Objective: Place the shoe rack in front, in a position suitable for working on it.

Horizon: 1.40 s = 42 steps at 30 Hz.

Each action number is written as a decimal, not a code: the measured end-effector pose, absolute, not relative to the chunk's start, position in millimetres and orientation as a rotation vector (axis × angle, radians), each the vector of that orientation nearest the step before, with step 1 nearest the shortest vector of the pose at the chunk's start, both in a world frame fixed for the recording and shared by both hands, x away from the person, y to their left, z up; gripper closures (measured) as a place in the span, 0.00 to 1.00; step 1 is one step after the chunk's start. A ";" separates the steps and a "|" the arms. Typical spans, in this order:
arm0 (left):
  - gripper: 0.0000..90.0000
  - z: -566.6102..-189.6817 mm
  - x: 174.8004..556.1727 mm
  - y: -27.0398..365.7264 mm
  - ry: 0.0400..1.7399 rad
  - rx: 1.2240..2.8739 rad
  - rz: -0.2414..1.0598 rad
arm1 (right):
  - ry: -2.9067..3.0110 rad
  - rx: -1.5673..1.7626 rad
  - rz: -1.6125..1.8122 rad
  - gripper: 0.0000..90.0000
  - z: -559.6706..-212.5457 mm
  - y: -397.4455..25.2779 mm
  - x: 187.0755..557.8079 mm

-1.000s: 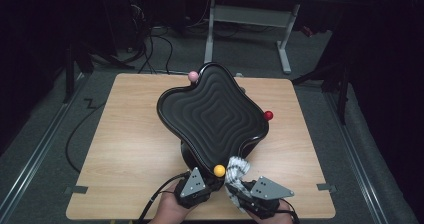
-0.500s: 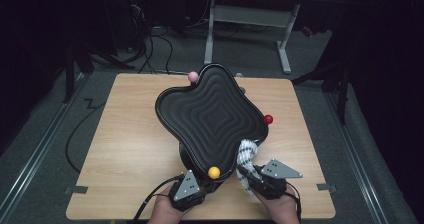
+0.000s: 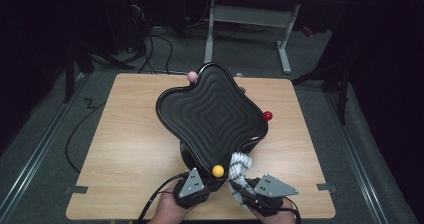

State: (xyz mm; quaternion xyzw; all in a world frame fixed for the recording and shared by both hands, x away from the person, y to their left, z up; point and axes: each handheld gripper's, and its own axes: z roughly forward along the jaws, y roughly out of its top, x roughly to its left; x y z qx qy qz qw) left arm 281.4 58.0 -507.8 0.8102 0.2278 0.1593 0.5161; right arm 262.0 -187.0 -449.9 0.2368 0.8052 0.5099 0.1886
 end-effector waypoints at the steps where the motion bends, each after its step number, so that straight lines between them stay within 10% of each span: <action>1: 0.82 -507.9 281.6 56.7 0.545 1.946 0.383 | 2.274 0.653 1.436 0.84 -449.9 -183.5 259.7; 26: 0.82 -507.4 274.1 60.6 0.535 1.958 0.396 | 2.220 0.890 1.349 0.84 -469.4 -212.0 295.3; 42: 0.80 -507.9 308.0 -51.6 0.534 1.975 0.496 | 2.064 1.114 1.307 0.84 -471.5 -262.4 281.6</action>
